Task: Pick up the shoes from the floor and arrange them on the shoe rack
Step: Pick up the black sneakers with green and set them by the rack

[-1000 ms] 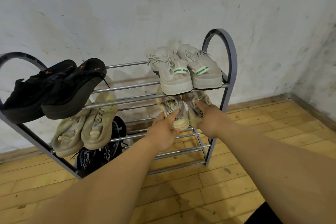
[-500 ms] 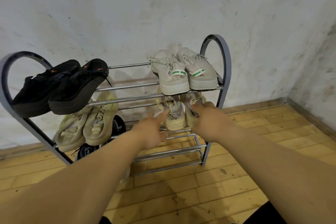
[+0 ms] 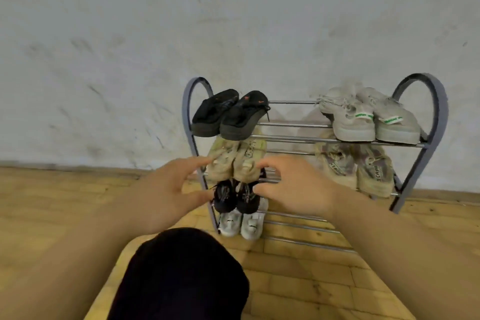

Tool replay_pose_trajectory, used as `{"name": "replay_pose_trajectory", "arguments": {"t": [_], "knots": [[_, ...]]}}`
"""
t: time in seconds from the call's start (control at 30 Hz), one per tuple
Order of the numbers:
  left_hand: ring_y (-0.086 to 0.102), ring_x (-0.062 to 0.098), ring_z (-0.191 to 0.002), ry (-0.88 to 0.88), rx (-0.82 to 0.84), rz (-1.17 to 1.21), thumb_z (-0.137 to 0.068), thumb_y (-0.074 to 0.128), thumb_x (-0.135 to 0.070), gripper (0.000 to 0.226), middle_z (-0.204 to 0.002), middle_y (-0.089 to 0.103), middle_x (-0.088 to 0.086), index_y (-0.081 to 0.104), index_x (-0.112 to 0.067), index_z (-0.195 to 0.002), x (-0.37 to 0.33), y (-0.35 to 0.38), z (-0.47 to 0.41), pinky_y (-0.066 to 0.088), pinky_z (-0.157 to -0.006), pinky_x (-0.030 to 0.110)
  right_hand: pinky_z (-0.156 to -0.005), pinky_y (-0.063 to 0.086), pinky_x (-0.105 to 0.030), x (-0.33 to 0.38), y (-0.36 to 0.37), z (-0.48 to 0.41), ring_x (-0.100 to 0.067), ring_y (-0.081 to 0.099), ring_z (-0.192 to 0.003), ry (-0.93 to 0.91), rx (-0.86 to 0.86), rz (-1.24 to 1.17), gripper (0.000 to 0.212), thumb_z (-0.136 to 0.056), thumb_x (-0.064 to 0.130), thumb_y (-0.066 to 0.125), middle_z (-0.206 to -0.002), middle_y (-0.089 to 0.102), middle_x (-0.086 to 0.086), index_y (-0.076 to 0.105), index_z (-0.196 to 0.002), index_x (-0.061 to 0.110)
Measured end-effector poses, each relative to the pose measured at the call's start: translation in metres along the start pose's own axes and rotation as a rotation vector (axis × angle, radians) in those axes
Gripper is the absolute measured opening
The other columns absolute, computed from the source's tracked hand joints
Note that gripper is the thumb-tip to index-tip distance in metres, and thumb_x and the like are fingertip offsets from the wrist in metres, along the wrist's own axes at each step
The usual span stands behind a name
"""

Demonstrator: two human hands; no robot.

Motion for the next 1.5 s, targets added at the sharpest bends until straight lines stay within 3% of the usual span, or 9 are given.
{"name": "replay_pose_trajectory", "arguments": {"t": [0.23,0.4,0.5,0.63,0.73,0.83,1.13,1.3,1.5], "knots": [[0.054,0.009,-0.119,-0.515,-0.321,0.17,-0.093,0.069,-0.045,0.066,-0.145,0.049,-0.011,0.039,-0.043,-0.152,0.196,0.0,0.18,0.044,-0.093,0.031,-0.095,0.041,-0.034,0.211,0.143,-0.038,-0.025,0.042,-0.137,-0.319,0.399,0.184,0.065,-0.098,0.054,0.057,-0.158,0.034,0.0,0.037,-0.155,0.03],[0.055,0.016,-0.123,-0.943,-0.336,0.342,-0.094,0.069,-0.042,0.071,-0.148,0.05,0.001,0.035,-0.036,-0.156,0.304,0.073,0.312,0.044,-0.096,0.032,-0.097,0.047,-0.038,0.304,0.307,-0.019,-0.032,0.046,-0.135,-0.412,0.689,0.3,0.075,-0.095,0.05,0.057,-0.157,0.032,-0.008,0.029,-0.159,0.025],[0.049,0.022,-0.137,-1.126,-0.308,0.425,-0.092,0.07,-0.047,0.078,-0.158,0.042,0.002,0.031,-0.034,-0.158,0.353,0.126,0.378,0.043,-0.112,0.041,-0.106,0.047,-0.043,0.312,0.391,0.009,-0.033,0.044,-0.136,-0.405,0.815,0.252,0.078,-0.095,0.048,0.059,-0.158,0.029,-0.01,0.023,-0.16,0.024],[0.043,0.028,-0.141,-1.358,-0.239,0.505,-0.09,0.072,-0.048,0.086,-0.16,0.035,0.007,0.027,-0.03,-0.161,0.398,0.201,0.446,0.042,-0.11,0.04,-0.109,0.045,-0.045,0.288,0.462,0.044,-0.028,0.04,-0.14,-0.359,0.995,0.201,0.086,-0.094,0.05,0.062,-0.163,0.022,-0.002,0.013,-0.162,0.032],[0.05,0.029,-0.132,-1.441,-0.164,0.508,-0.075,0.072,-0.067,0.097,-0.155,0.042,0.007,0.028,-0.038,-0.156,0.425,0.248,0.478,0.048,-0.107,0.047,-0.113,0.042,-0.045,0.275,0.481,0.043,-0.028,0.033,-0.147,-0.358,1.033,0.282,0.093,-0.093,0.058,0.06,-0.17,0.007,-0.001,0.005,-0.163,0.034],[0.037,0.04,-0.141,-1.56,-0.105,0.487,-0.08,0.069,-0.067,0.099,-0.162,0.026,0.009,0.014,-0.046,-0.159,0.444,0.272,0.496,0.043,-0.11,0.053,-0.113,0.041,-0.043,0.271,0.497,0.032,-0.028,0.034,-0.146,-0.347,1.037,0.321,0.093,-0.092,0.06,0.061,-0.17,0.009,-0.001,0.007,-0.163,0.033],[0.02,0.045,-0.142,-1.611,0.079,0.375,-0.079,0.069,-0.068,0.105,-0.162,0.008,0.011,0.001,-0.053,-0.157,0.463,0.316,0.488,0.036,-0.112,0.059,-0.107,0.044,-0.037,0.246,0.525,0.008,-0.026,0.043,-0.141,-0.23,1.043,0.334,0.093,-0.091,0.056,0.064,-0.167,0.018,-0.003,0.009,-0.163,0.033],[0.036,0.041,-0.138,-1.515,0.202,0.044,-0.08,0.07,-0.061,0.108,-0.163,0.02,0.01,0.0,-0.042,-0.16,0.486,0.313,0.491,0.042,-0.109,0.053,-0.1,0.047,-0.035,0.238,0.529,0.004,-0.028,0.049,-0.135,-0.194,1.039,0.334,0.091,-0.093,0.051,0.064,-0.165,0.023,-0.006,0.01,-0.163,0.032],[0.04,0.031,-0.135,-1.357,0.142,0.023,-0.073,0.063,-0.068,0.101,-0.148,0.041,0.0,0.012,-0.047,-0.158,0.466,0.295,0.458,0.032,-0.112,0.052,-0.083,0.041,-0.031,0.239,0.525,-0.002,-0.026,0.05,-0.133,-0.185,0.987,0.321,0.09,-0.094,0.05,0.064,-0.165,0.025,-0.003,0.008,-0.163,0.035]]}}
Point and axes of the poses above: each hand's wrist, its own z-axis away from the middle knuckle, its own y-axis out of the palm, x = y × z, the point moved 5 cm from there along -z, towards the middle knuckle
